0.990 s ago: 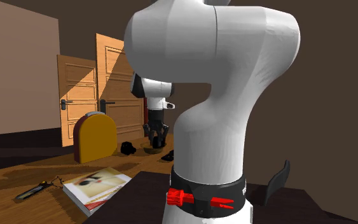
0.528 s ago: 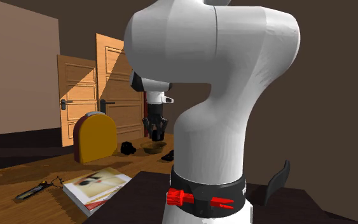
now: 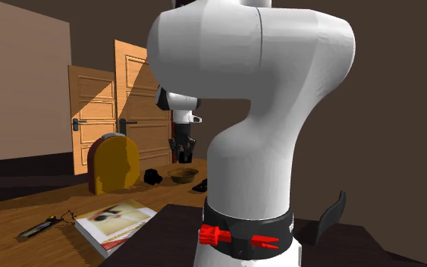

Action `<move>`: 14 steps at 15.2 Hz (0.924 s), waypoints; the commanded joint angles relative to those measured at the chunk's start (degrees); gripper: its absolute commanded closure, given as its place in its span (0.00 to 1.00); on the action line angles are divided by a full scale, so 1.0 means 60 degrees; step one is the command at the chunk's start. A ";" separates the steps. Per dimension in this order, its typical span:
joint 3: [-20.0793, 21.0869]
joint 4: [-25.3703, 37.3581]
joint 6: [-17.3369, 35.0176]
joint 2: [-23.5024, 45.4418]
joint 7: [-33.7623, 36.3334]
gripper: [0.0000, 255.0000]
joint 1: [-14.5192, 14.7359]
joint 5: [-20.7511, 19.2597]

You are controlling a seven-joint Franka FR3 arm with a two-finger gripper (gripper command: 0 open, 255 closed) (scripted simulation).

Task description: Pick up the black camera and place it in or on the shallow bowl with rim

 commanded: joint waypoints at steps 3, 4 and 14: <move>-0.0119 0.2914 -0.1304 0.1598 -0.0058 1.00 0.0426 -0.0077; -0.0152 0.3790 -0.1693 0.2077 -0.0103 1.00 0.0545 -0.0088; -0.0335 0.8028 -0.3158 0.4789 -0.0370 1.00 0.1127 -0.0124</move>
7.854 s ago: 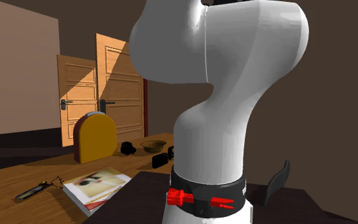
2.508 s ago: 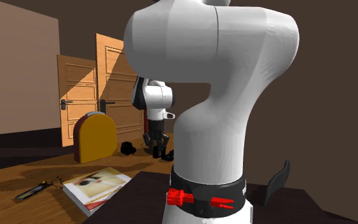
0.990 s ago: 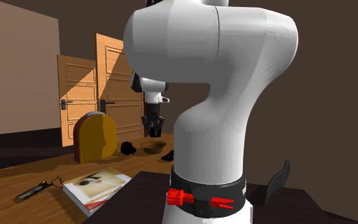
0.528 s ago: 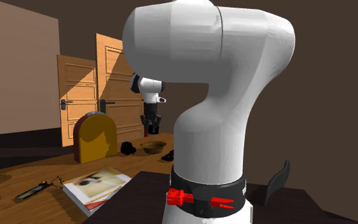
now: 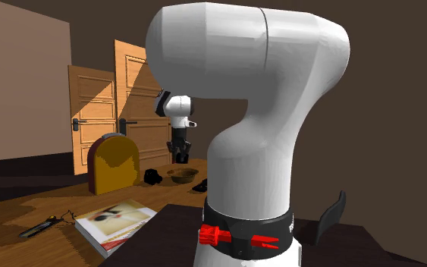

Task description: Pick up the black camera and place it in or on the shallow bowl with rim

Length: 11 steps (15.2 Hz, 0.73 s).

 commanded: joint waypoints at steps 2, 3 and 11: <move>-0.0024 0.0192 0.0119 0.0301 -0.0004 1.00 0.0039 -0.0015; -0.0031 0.0245 0.0166 0.0400 -0.0008 1.00 0.0047 -0.0019; -0.0067 0.0599 0.0327 0.0909 -0.0034 1.00 0.0100 -0.0036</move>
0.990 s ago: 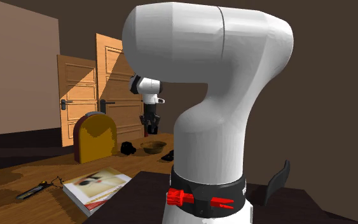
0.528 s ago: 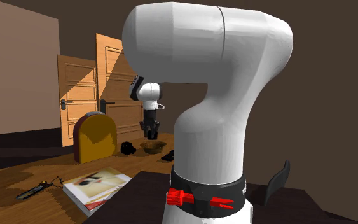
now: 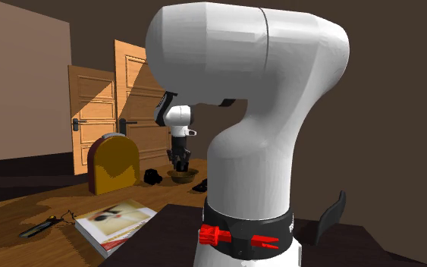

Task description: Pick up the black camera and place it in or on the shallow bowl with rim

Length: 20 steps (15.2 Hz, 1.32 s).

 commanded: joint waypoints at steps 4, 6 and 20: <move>-0.0001 0.0050 -0.0015 0.0028 -0.0002 1.00 0.0008 0.0001; -0.0001 0.0055 -0.0018 0.0031 -0.0003 0.00 0.0008 0.0001; 0.0068 -0.0388 -0.0489 -0.0875 0.0014 0.00 -0.0082 0.0044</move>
